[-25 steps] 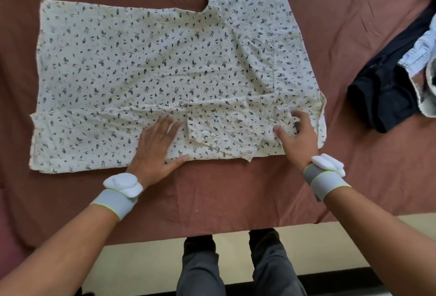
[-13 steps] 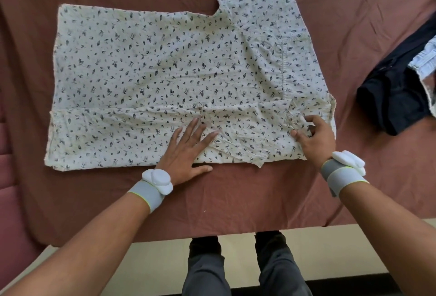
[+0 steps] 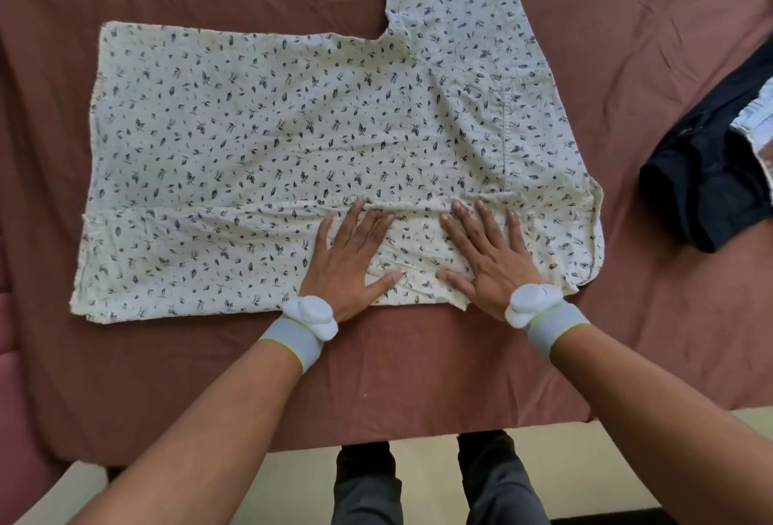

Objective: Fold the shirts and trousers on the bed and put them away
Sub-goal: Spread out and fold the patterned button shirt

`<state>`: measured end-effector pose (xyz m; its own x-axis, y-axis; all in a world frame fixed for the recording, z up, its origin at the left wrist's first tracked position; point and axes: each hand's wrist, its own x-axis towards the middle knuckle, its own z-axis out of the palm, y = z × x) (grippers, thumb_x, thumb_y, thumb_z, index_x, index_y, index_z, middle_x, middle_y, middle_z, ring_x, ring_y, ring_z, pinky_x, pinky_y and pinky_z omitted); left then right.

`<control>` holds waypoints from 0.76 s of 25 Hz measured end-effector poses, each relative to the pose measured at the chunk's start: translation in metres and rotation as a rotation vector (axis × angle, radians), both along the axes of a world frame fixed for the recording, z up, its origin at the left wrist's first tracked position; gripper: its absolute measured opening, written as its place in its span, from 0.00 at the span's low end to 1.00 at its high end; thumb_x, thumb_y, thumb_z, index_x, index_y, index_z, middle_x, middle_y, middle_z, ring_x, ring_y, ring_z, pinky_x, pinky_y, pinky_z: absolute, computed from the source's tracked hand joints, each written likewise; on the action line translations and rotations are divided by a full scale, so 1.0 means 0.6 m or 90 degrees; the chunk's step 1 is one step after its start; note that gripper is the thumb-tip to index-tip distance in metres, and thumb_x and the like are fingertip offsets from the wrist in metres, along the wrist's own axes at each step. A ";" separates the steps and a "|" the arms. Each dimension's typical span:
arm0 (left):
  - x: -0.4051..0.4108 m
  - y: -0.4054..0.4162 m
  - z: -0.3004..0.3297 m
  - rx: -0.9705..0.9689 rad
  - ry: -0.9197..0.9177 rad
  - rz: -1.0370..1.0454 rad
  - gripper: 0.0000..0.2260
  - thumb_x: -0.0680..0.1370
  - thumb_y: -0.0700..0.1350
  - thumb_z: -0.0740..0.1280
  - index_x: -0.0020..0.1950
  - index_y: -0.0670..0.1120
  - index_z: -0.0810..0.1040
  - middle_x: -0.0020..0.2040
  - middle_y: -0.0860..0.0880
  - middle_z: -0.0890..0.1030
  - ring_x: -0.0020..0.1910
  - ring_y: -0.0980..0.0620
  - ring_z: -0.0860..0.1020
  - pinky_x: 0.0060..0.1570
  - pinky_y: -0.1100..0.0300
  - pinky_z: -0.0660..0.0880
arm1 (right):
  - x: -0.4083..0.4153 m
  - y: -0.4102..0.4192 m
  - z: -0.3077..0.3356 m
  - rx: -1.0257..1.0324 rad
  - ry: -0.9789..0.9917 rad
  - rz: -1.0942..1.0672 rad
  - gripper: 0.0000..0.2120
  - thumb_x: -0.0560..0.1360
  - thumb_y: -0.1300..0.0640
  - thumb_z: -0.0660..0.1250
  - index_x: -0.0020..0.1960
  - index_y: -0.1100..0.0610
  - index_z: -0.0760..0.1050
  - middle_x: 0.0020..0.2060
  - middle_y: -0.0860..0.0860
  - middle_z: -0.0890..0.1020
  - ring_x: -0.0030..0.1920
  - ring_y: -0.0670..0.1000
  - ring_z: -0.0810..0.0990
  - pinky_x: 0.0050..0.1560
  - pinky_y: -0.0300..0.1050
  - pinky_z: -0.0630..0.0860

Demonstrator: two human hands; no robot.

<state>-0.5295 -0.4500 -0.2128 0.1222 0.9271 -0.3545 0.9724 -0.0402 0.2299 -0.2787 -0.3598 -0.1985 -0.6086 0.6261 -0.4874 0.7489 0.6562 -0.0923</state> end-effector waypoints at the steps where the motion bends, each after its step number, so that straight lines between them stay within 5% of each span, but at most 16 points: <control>1: -0.003 0.000 0.006 -0.001 -0.011 0.009 0.37 0.78 0.68 0.52 0.81 0.51 0.47 0.81 0.51 0.45 0.80 0.49 0.44 0.75 0.38 0.48 | 0.001 0.004 0.006 -0.002 0.001 0.003 0.37 0.77 0.31 0.42 0.79 0.48 0.39 0.79 0.47 0.41 0.78 0.54 0.38 0.74 0.66 0.40; 5: -0.064 0.013 0.037 0.011 -0.067 0.118 0.34 0.79 0.66 0.50 0.81 0.55 0.44 0.81 0.52 0.43 0.80 0.53 0.41 0.76 0.42 0.41 | -0.009 0.035 0.042 0.016 0.086 -0.026 0.34 0.79 0.37 0.49 0.79 0.55 0.53 0.78 0.55 0.53 0.78 0.57 0.50 0.73 0.68 0.44; 8: -0.163 0.076 0.066 0.041 -0.048 0.213 0.32 0.80 0.59 0.58 0.80 0.52 0.50 0.80 0.48 0.53 0.79 0.50 0.50 0.76 0.43 0.47 | -0.046 0.130 0.068 0.042 0.203 -0.087 0.25 0.79 0.51 0.59 0.73 0.61 0.64 0.72 0.60 0.67 0.73 0.61 0.64 0.72 0.64 0.61; 11: -0.261 0.185 0.079 0.038 0.004 0.229 0.34 0.78 0.54 0.68 0.78 0.48 0.56 0.77 0.46 0.62 0.77 0.46 0.58 0.73 0.42 0.55 | -0.133 0.241 0.086 0.025 0.165 -0.077 0.29 0.79 0.61 0.61 0.77 0.60 0.57 0.76 0.58 0.61 0.74 0.60 0.61 0.71 0.61 0.64; 15: -0.314 0.317 0.075 -0.009 0.061 0.195 0.40 0.73 0.51 0.74 0.78 0.47 0.56 0.77 0.46 0.60 0.77 0.46 0.56 0.73 0.40 0.55 | -0.256 0.330 0.093 0.069 0.065 0.077 0.33 0.76 0.70 0.56 0.78 0.57 0.51 0.78 0.54 0.52 0.75 0.58 0.56 0.69 0.62 0.62; 19: -0.349 0.365 0.062 -0.008 0.121 0.160 0.43 0.64 0.57 0.79 0.73 0.47 0.64 0.73 0.46 0.65 0.75 0.47 0.59 0.71 0.40 0.57 | -0.338 0.360 0.084 0.105 -0.047 0.191 0.28 0.77 0.67 0.54 0.76 0.58 0.56 0.77 0.55 0.56 0.77 0.57 0.49 0.71 0.69 0.48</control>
<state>-0.7391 -0.2308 -0.1753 -0.1803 0.9152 -0.3603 0.9770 0.2090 0.0419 -0.4812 -0.1439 -0.1481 -0.7446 0.4987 -0.4436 0.5210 0.8497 0.0806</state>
